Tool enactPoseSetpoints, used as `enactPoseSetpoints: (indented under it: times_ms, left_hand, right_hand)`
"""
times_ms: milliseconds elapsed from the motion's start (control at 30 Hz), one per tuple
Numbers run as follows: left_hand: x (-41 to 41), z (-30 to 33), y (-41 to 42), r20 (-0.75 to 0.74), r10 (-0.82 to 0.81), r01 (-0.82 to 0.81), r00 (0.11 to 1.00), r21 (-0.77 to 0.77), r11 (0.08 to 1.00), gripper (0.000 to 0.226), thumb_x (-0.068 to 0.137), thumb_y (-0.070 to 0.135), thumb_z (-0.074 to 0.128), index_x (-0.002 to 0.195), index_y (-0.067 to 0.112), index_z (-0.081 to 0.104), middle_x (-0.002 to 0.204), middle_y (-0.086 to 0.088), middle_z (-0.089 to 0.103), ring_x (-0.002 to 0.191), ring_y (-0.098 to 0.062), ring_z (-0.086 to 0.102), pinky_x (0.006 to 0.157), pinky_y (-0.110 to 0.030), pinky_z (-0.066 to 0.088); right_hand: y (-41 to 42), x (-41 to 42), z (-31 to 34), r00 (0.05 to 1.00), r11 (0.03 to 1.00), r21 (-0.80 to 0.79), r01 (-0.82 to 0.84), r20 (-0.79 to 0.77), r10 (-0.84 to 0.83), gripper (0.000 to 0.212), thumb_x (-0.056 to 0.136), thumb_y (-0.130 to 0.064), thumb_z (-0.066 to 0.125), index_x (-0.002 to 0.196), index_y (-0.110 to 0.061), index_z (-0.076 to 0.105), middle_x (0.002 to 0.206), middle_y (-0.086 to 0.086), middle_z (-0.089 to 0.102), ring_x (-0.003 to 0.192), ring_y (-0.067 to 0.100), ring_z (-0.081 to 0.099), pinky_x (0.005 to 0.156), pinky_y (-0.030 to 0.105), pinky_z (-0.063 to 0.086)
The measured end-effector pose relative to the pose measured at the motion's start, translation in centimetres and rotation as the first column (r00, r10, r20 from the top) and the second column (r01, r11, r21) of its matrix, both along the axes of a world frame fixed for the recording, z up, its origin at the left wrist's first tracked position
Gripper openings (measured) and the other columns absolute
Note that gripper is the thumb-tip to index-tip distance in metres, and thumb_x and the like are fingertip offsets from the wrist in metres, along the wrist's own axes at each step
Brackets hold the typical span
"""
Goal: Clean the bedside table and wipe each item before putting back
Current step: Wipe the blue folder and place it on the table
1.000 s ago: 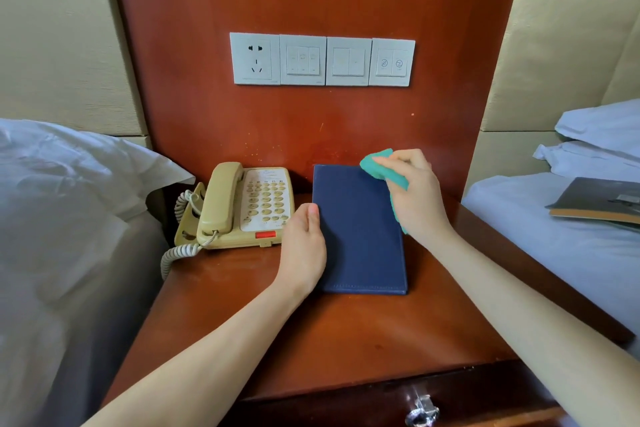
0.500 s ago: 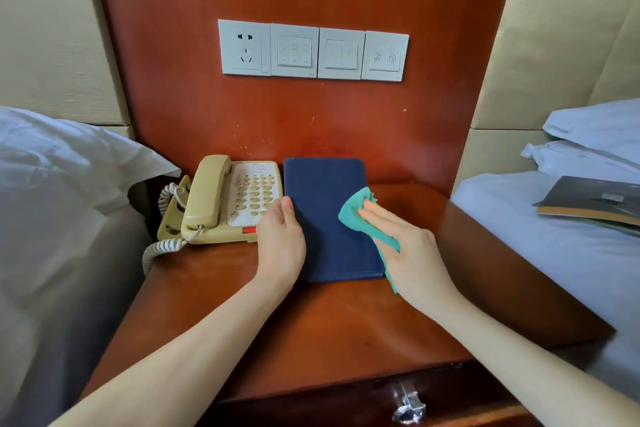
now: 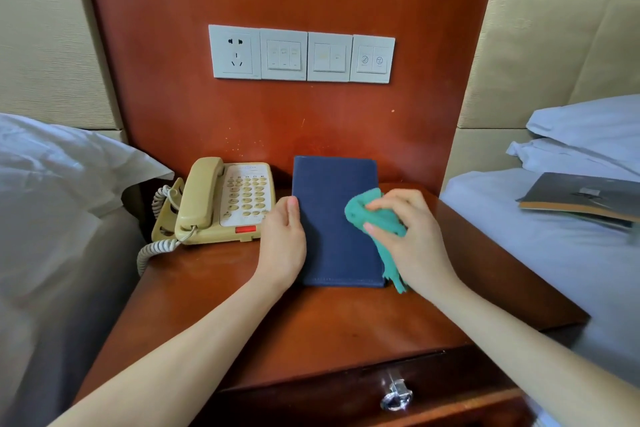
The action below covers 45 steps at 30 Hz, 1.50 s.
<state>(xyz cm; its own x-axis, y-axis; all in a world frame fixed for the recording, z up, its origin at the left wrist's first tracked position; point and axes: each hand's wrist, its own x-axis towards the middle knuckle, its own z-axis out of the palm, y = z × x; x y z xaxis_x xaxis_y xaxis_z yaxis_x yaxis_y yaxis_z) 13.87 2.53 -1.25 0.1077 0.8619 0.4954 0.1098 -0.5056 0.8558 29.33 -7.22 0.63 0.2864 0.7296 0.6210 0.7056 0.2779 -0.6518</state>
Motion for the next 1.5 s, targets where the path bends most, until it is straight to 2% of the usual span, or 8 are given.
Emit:
enactPoseSetpoints:
  times_ms: [367,533,667,867,1133,1267,1400,1500]
  left_hand:
    - [-0.2,0.2,-0.1,-0.049,-0.021,0.026,0.999,0.100,0.995,0.035,0.104,0.028,0.029,0.081,0.017,0.054,0.080,0.003,0.060,0.070,0.005,0.051,0.066,-0.008,0.039]
    - [-0.7,0.5,0.0,-0.095,-0.067,0.078,0.993,0.117,0.990,0.035,0.104,0.027,0.030,0.082,0.020,0.057,0.077,0.007,0.059,0.067,0.007,0.051,0.064,-0.008,0.038]
    - [-1.8,1.5,1.0,-0.169,-0.201,0.212,0.965,0.053,0.976,0.035,0.105,0.026,0.033,0.085,0.023,0.061,0.077,0.013,0.063,0.069,0.007,0.054,0.066,-0.010,0.041]
    - [-2.9,2.6,1.3,-0.243,-0.323,0.339,0.915,0.026,0.940,0.037,0.105,0.026,0.035,0.080,0.019,0.061,0.066,0.018,0.059,0.063,0.003,0.051,0.063,-0.013,0.042]
    - [-2.6,2.9,0.2,-0.328,-0.383,0.414,0.864,0.027,0.910,0.035,0.104,0.031,0.037,0.081,0.014,0.058,0.068,0.016,0.054,0.063,-0.001,0.048,0.064,-0.020,0.041]
    - [-2.7,2.9,0.3,-0.321,-0.380,0.405,0.868,0.013,0.914,0.035,0.103,0.031,0.037,0.082,0.020,0.062,0.071,0.016,0.059,0.065,0.000,0.053,0.066,-0.016,0.044]
    - [-2.7,3.9,0.3,-0.224,-0.448,0.435,0.866,-0.108,0.894,0.033,0.102,0.032,0.041,0.090,0.023,0.070,0.084,0.007,0.071,0.078,-0.007,0.064,0.077,-0.026,0.051]
    - [-3.4,4.9,1.1,0.084,-0.414,0.421,0.907,-0.244,0.874,0.033,0.100,0.040,0.040,0.106,0.027,0.069,0.104,0.000,0.073,0.096,-0.014,0.066,0.090,-0.035,0.048]
  right_hand:
    - [6.7,1.6,6.0,0.917,0.999,0.046,0.025,-0.398,-0.005,0.019,0.093,-0.016,0.058,0.109,-0.024,0.063,0.098,-0.009,0.064,0.087,0.008,0.061,0.065,0.019,0.048]
    - [6.4,2.5,6.4,0.946,0.998,-0.055,0.034,-0.319,-0.050,0.010,0.095,-0.021,0.056,0.097,-0.019,0.065,0.091,0.005,0.067,0.080,0.018,0.063,0.063,0.031,0.050]
    - [4.8,4.5,7.8,0.994,0.954,-0.281,-0.101,-0.055,0.090,0.014,0.094,-0.022,0.057,0.093,-0.013,0.068,0.080,0.011,0.063,0.068,0.020,0.055,0.064,0.033,0.040]
    - [3.2,4.7,9.4,0.935,0.835,-0.486,-0.256,0.093,0.341,0.028,0.091,-0.022,0.063,0.091,-0.050,0.066,0.088,-0.021,0.071,0.076,-0.001,0.065,0.058,0.010,0.047]
    - [5.0,1.3,11.2,0.913,0.828,-0.516,-0.221,0.188,0.361,0.013,0.091,-0.018,0.061,0.100,-0.026,0.068,0.084,-0.004,0.067,0.069,0.007,0.057,0.062,0.022,0.045]
    - [6.0,0.2,10.5,0.956,0.846,-0.489,-0.211,0.076,0.282,0.009,0.092,-0.018,0.060,0.089,-0.016,0.068,0.071,0.001,0.060,0.060,0.013,0.052,0.056,0.027,0.041]
    - [6.4,0.5,8.9,0.990,0.911,-0.389,-0.134,-0.013,0.140,0.021,0.093,-0.021,0.057,0.099,-0.002,0.066,0.075,0.006,0.055,0.064,0.017,0.049,0.059,0.029,0.037]
    - [6.3,1.6,8.1,0.966,0.969,-0.243,-0.049,-0.257,-0.016,0.016,0.094,-0.021,0.056,0.098,-0.009,0.065,0.078,0.003,0.058,0.068,0.016,0.052,0.061,0.028,0.040]
